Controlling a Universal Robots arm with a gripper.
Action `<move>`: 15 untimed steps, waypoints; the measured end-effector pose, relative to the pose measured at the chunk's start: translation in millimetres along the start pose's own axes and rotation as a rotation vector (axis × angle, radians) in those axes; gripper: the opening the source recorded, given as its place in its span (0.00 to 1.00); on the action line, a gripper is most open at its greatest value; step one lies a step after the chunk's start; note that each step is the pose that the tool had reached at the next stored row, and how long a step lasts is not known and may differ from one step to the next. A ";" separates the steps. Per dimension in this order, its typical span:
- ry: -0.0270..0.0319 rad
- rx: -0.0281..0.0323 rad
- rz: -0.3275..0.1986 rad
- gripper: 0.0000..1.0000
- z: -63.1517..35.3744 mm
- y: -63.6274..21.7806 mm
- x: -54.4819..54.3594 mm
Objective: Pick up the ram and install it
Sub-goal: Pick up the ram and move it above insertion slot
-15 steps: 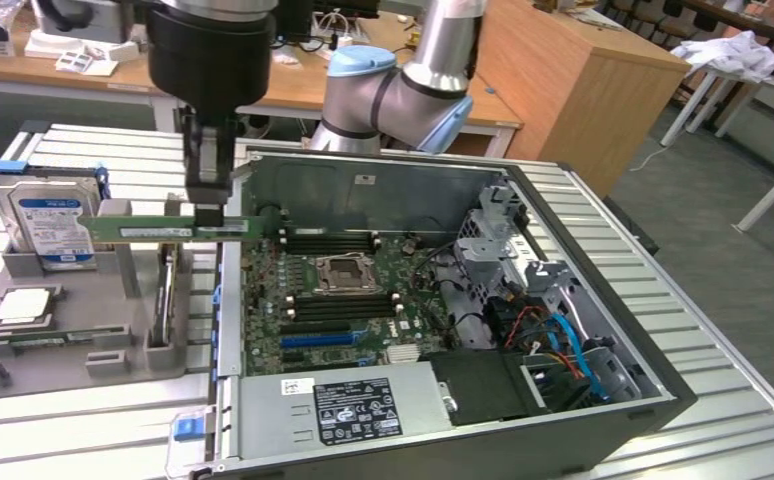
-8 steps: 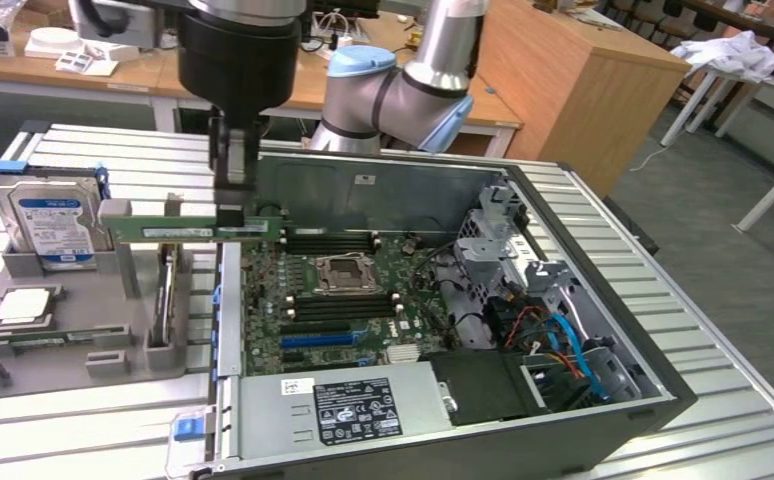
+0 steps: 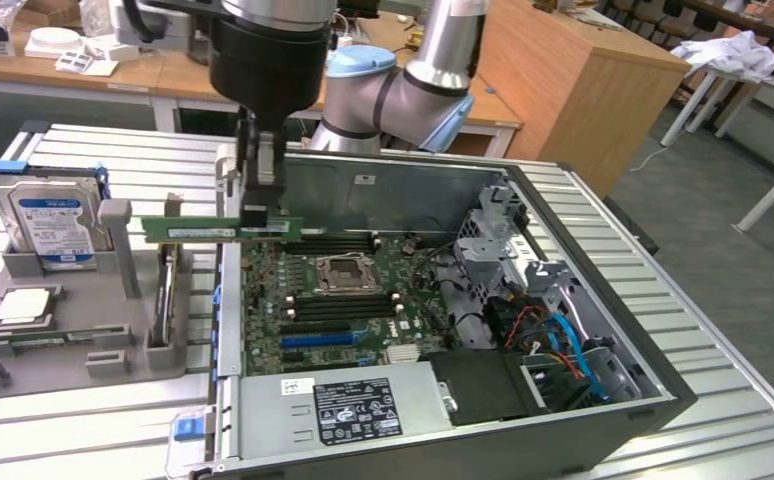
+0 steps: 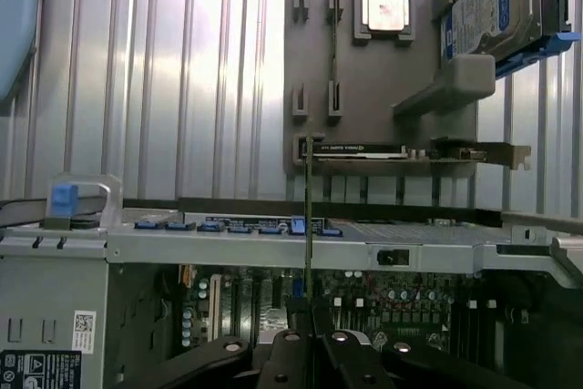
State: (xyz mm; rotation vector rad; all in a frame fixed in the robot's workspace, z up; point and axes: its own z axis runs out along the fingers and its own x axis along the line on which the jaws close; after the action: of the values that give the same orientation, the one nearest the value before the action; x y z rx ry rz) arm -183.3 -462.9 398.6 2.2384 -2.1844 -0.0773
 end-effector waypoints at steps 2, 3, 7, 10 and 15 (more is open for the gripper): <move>0.0000 0.0000 0.000 0.12 -0.2 -4.3 0.1; 0.0001 0.0000 0.000 0.12 -0.3 -6.6 0.2; 0.0001 -0.0001 0.000 0.12 -0.8 -16.7 0.4; 0.0000 0.0000 0.000 0.12 -1.1 -24.3 0.6; 0.0001 -0.0001 0.000 0.12 -1.7 -37.3 0.9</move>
State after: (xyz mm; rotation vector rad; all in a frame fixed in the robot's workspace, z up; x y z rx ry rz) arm -146.0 -462.9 398.6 2.2382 -2.1844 -0.0773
